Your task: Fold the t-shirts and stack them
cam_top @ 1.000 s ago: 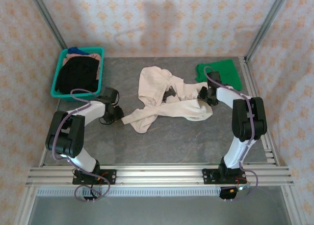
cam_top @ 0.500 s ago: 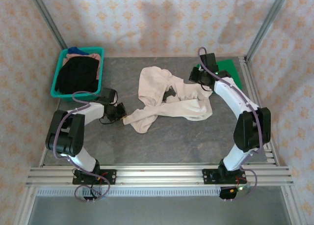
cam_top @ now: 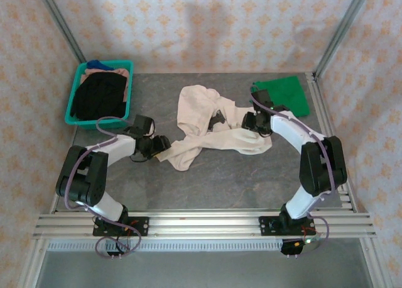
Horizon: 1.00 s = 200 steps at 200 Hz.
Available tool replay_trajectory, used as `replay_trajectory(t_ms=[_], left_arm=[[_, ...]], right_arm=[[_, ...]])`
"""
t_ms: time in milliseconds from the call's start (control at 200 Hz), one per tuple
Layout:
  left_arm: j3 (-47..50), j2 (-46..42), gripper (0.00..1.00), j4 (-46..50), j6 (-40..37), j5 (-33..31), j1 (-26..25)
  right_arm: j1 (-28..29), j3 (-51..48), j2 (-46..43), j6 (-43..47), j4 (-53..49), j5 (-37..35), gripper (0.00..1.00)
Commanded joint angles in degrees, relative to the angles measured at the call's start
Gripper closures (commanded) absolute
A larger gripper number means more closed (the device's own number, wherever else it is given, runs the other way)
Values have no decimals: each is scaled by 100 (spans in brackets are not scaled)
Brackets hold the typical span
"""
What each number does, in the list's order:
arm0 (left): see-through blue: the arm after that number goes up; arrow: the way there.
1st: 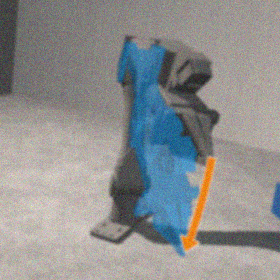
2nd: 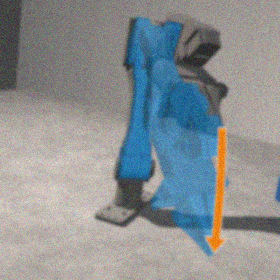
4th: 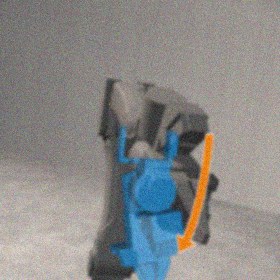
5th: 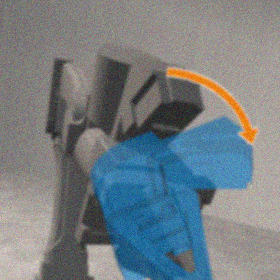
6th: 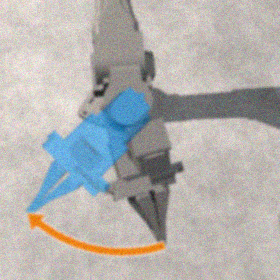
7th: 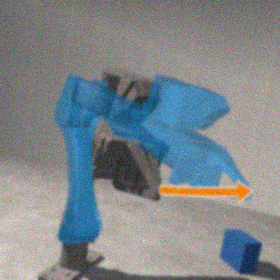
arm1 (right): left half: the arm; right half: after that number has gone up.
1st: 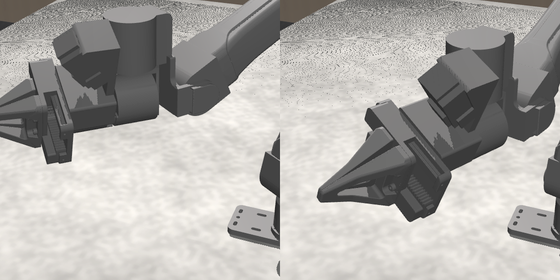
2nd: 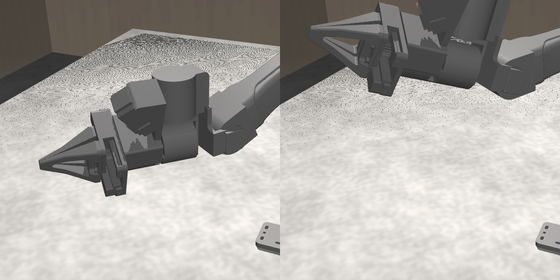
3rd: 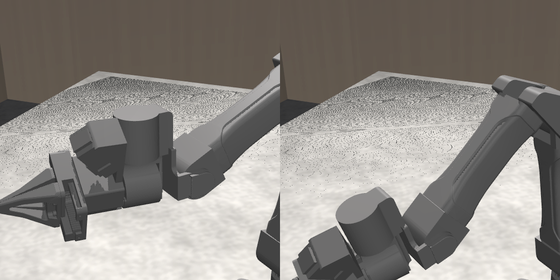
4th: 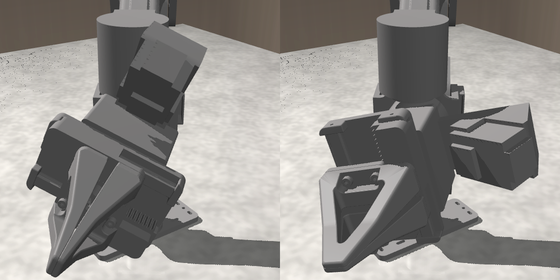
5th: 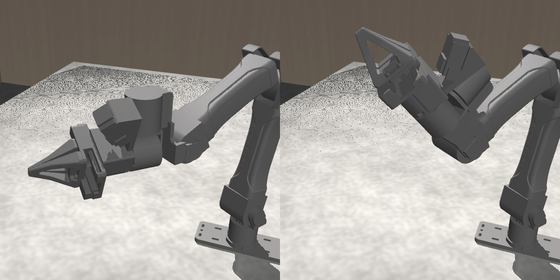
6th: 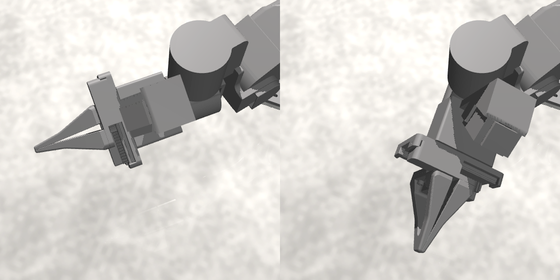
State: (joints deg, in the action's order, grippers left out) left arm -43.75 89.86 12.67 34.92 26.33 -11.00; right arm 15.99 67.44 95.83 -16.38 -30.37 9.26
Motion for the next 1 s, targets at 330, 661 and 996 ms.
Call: replay_trajectory(t_ms=[330,661,996], left_arm=[[169,75,100,-579,327,628,-254],[-936,-1958,100,825,315,738,1278],[-1088,-2760,100,1789,-61,-387,1627]], right_arm=[[219,366,237,-62,-179,121,100],[1038,1627,-851,304,-888,-165,100],[1419,712,-837,52,-810,-106,46]])
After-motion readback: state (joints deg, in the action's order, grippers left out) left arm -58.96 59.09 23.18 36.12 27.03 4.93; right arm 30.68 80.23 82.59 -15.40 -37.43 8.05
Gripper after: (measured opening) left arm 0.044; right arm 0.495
